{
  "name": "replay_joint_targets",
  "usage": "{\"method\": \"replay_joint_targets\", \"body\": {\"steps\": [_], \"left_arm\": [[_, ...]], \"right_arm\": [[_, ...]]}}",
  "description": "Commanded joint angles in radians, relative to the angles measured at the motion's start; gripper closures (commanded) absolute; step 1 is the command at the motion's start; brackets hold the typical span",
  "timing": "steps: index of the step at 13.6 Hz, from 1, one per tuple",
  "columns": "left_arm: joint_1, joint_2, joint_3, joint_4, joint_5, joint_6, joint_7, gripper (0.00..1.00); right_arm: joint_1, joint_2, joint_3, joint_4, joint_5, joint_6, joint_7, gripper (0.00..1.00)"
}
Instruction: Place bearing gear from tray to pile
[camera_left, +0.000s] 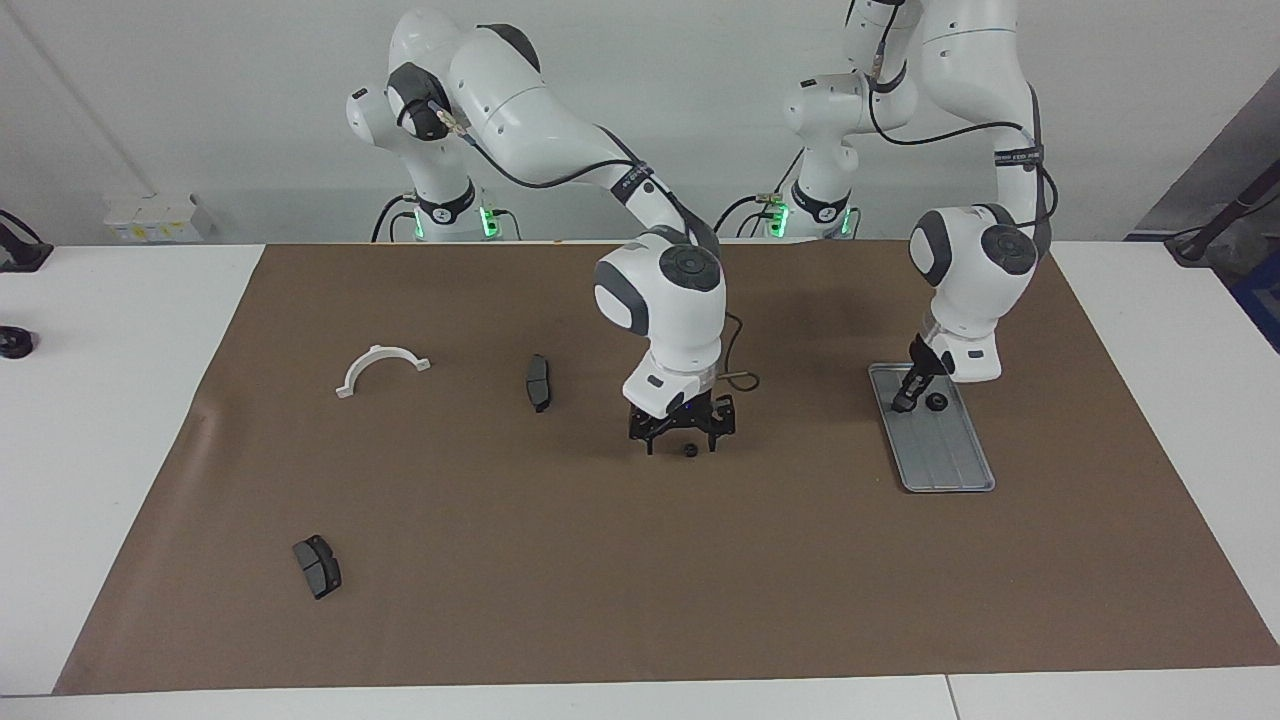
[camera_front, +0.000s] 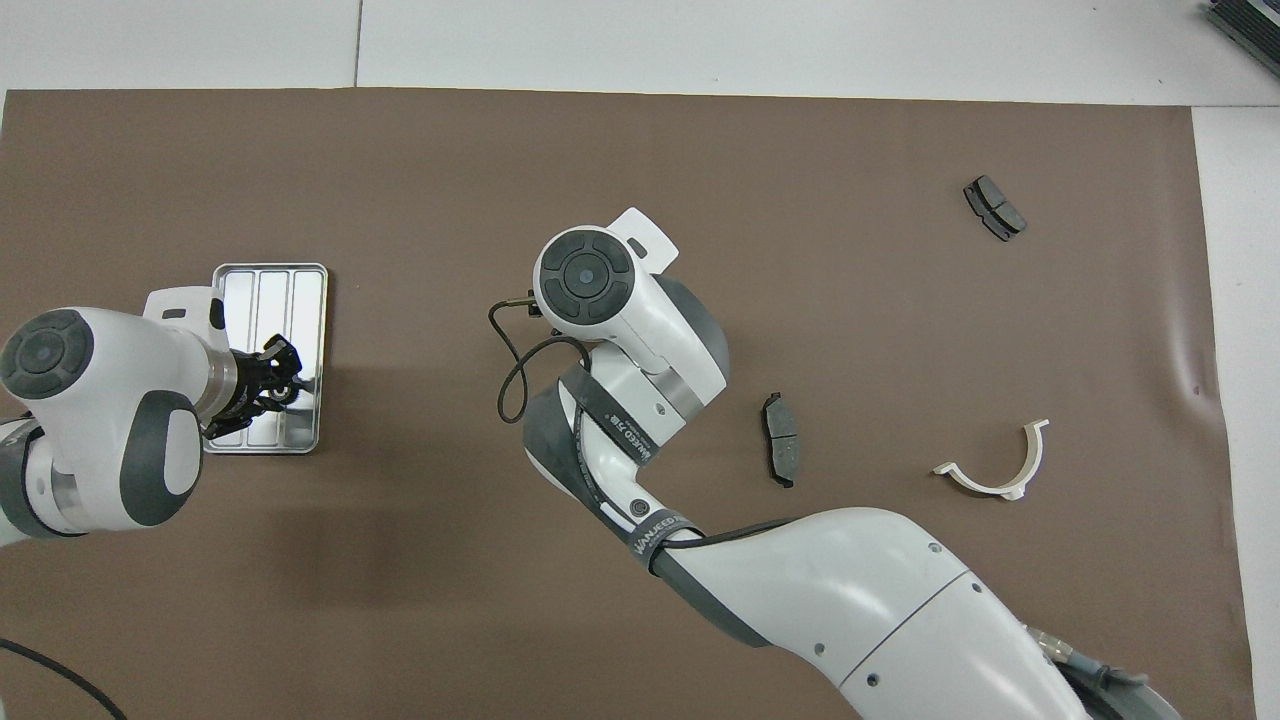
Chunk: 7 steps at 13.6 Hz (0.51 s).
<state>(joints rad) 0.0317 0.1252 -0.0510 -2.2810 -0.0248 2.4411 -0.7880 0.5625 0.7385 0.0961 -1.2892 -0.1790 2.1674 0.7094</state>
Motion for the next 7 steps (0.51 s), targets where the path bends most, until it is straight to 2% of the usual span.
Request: {"method": "replay_joint_targets", "body": {"steps": [1, 3, 7], "left_arm": [[-0.003, -0.015, 0.007, -0.017, 0.008, 0.019, -0.002, 1.00], [-0.007, -0.009, 0.008, 0.006, 0.008, -0.014, -0.003, 1.00], [-0.013, -0.009, 0.007, 0.107, 0.012, -0.111, 0.000, 1.00]], "right_arm": [[0.008, -0.004, 0.008, -0.022, -0.011, 0.031, 0.007, 0.01], [0.030, 0.010, 0.007, -0.028, -0.014, 0.035, 0.009, 0.01], [0.028, 0.022, 0.007, -0.064, -0.049, 0.086, 0.005, 0.09]]}}
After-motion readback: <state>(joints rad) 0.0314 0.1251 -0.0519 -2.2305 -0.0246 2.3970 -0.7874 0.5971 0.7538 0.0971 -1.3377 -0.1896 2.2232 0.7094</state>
